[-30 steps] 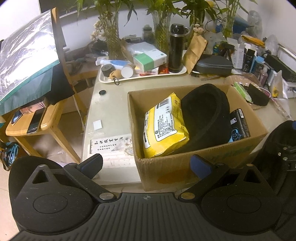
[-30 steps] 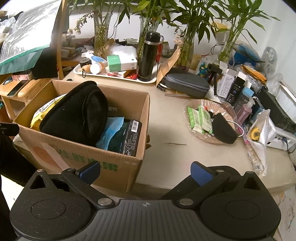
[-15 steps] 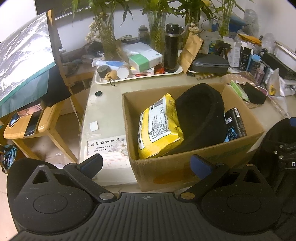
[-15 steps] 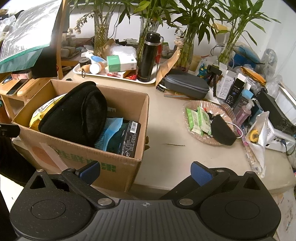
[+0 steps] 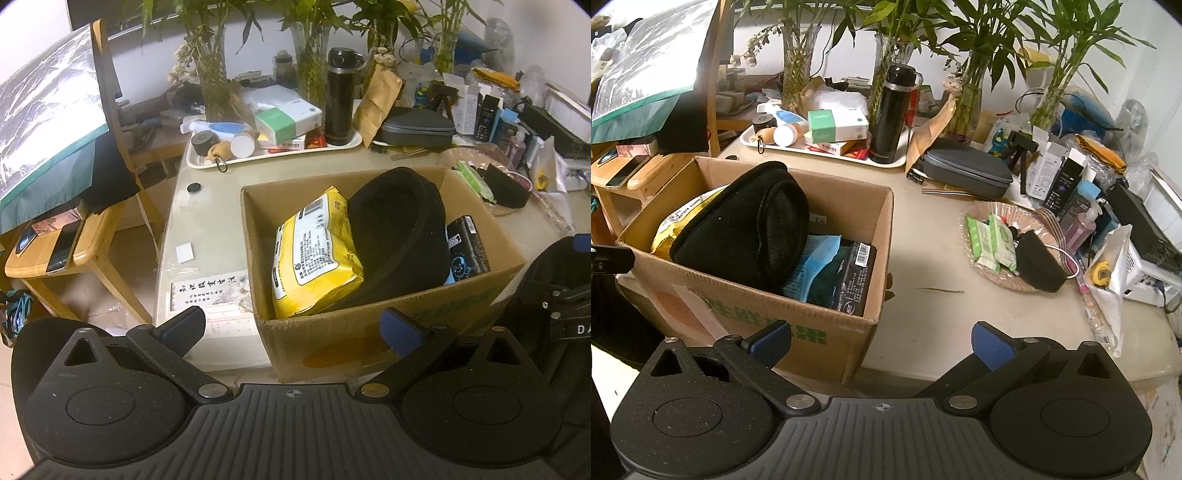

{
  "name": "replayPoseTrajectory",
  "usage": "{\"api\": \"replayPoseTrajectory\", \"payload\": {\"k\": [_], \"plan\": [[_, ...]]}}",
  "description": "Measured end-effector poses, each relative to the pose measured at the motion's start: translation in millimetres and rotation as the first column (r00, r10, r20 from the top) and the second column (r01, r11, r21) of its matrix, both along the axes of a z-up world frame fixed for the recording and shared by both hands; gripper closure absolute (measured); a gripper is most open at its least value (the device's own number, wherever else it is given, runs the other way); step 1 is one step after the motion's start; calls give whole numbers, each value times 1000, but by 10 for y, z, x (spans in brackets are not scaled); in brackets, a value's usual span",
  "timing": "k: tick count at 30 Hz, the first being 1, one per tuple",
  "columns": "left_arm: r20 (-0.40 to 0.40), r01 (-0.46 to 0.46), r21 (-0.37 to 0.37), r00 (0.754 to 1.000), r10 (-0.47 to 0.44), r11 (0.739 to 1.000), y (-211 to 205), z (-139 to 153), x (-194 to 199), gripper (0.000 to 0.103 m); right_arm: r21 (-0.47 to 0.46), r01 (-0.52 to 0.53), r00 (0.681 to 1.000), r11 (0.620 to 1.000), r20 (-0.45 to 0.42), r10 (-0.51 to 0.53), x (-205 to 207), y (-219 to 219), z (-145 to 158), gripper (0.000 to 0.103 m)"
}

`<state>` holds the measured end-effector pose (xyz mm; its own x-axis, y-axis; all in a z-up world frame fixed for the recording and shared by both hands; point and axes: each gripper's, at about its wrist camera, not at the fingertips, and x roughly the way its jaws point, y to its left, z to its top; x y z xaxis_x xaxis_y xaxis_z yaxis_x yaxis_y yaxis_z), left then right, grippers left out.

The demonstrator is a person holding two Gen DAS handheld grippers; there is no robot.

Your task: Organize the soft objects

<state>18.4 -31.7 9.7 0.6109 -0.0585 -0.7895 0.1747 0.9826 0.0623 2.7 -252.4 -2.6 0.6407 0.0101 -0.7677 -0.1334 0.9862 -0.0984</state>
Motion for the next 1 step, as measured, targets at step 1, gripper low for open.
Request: {"api": "replayPoseTrajectory", "payload": {"k": [1], "plan": [[-2, -4, -1, 1000, 4, 1000, 4, -1, 3, 0, 0, 0, 1000, 1000, 0, 0, 2, -2, -3, 0]]}}
